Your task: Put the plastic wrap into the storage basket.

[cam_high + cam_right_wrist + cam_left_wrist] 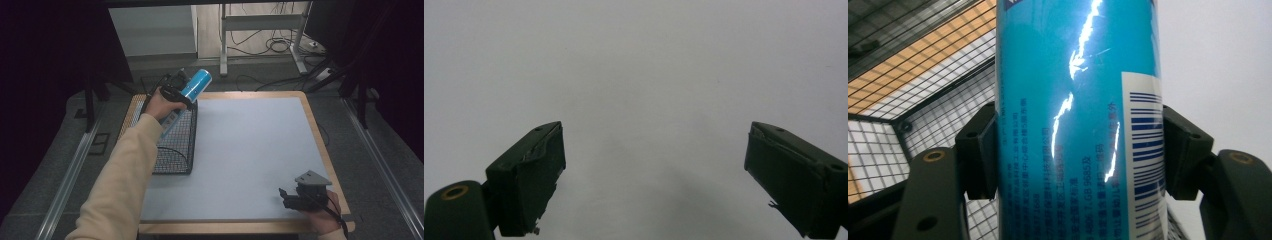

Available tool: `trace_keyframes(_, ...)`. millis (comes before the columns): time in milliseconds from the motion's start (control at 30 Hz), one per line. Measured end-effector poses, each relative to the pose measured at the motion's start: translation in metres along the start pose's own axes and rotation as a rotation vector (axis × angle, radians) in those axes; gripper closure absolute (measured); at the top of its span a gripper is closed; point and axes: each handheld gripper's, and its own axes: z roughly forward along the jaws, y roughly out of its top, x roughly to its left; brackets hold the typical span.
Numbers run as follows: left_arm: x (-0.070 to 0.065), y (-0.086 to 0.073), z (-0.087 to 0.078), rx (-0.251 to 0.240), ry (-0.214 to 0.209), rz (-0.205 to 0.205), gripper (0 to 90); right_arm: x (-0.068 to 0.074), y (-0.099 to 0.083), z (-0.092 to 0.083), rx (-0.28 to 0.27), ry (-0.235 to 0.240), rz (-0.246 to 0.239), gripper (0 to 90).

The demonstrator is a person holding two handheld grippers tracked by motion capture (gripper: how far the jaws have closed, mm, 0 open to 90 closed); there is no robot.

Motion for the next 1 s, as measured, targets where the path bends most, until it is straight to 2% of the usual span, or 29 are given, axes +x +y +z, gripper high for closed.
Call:
trace_keyframes(100, 0.006, -0.004, 0.006, 0.01, 0.006, -0.012, 31.5, 0.0, 0.0, 0.0, 0.001, -0.002, 0.0, 9.8)
trace_keyframes(200, 0.009, -0.007, 0.011, 0.02, 0.01, -0.006, 31.5, 0.0, 0.0, 0.001, 0.003, -0.001, 0.002, 9.7)
trace_keyframes(233, 0.009, -0.008, 0.013, 0.02, 0.012, -0.017, 31.5, 0.0, 0.0, 0.001, 0.002, -0.002, 0.002, 9.8)
trace_keyframes(367, 0.01, -0.009, 0.021, 0.047, 0.027, -0.016, 31.5, 0.0, 0.0, 0.0, -0.005, -0.008, 0.002, 9.9)
trace_keyframes(533, 0.01, -0.009, 0.027, 0.052, 0.03, -0.007, 31.4, 0.0, 0.0, 0.001, 0.001, -0.01, 0.0, 9.9)
trace_keyframes(633, 0.009, -0.009, 0.031, 0.077, 0.056, 0.013, 31.4, 0.001, 0.0, 0.001, 0.002, -0.008, -0.002, 9.9)
trace_keyframes(767, 0.009, -0.01, 0.039, 0.096, 0.064, 0.012, 31.5, 0.001, 0.0, 0.0, 0.001, -0.008, -0.003, 9.9)
trace_keyframes(1000, 0.006, -0.012, 0.051, 0.13, 0.099, 0.035, 31.4, 0.001, 0.0, 0.001, 0.001, -0.007, -0.004, 9.9)
